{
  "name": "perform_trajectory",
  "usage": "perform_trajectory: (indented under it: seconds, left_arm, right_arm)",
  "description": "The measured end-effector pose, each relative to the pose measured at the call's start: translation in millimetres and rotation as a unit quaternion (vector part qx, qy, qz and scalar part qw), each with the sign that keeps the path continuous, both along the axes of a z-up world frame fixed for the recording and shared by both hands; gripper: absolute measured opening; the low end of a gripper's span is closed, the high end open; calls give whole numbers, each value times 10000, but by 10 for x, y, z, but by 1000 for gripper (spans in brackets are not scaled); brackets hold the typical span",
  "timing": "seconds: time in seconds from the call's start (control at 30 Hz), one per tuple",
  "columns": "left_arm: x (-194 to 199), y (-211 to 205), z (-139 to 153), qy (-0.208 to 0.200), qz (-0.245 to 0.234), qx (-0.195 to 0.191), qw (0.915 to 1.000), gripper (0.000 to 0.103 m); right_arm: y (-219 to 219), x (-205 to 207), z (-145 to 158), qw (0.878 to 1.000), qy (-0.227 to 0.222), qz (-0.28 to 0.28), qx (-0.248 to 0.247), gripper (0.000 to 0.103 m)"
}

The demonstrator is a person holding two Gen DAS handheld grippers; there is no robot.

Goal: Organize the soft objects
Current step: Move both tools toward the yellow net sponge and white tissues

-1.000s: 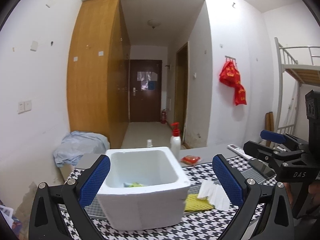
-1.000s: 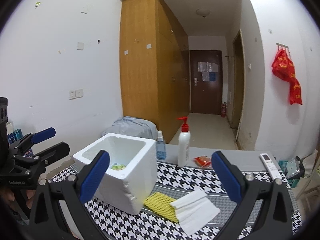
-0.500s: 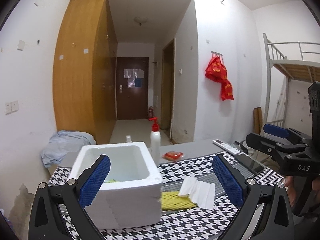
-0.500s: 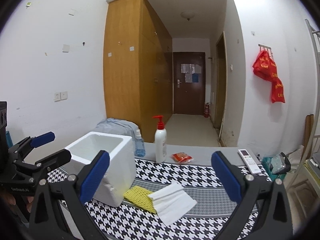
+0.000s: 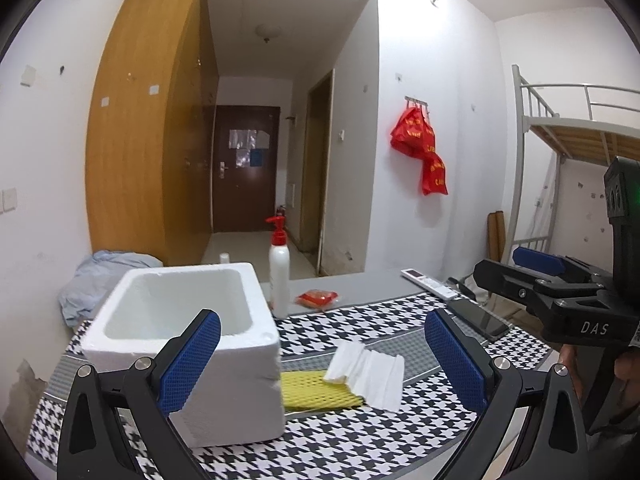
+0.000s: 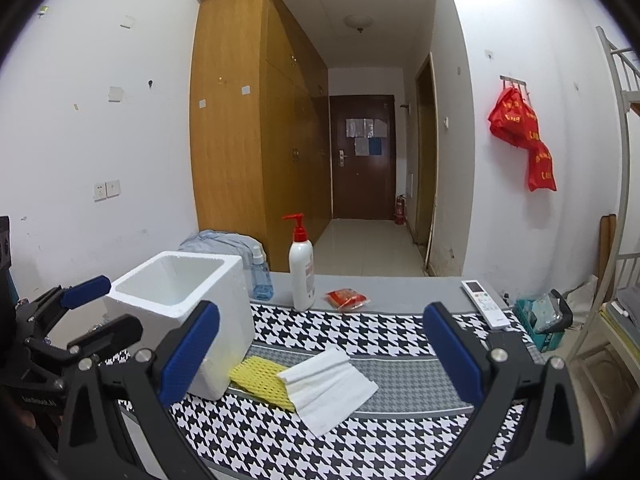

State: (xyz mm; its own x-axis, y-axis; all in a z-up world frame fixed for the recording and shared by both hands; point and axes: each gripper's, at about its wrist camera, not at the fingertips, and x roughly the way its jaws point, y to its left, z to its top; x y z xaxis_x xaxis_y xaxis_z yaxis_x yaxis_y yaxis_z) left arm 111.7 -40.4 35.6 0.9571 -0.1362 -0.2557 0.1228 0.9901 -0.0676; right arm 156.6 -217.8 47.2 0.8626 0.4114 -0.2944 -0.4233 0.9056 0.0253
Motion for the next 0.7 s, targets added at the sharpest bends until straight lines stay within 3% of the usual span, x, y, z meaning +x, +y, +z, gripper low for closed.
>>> perform_trajectory:
  seconds: [0.7]
  left_arm:
    - [140,-210,-329,342,-317,-26,9989,102]
  right_arm:
    - [-200,102,-305,9989,439,-169,30,103]
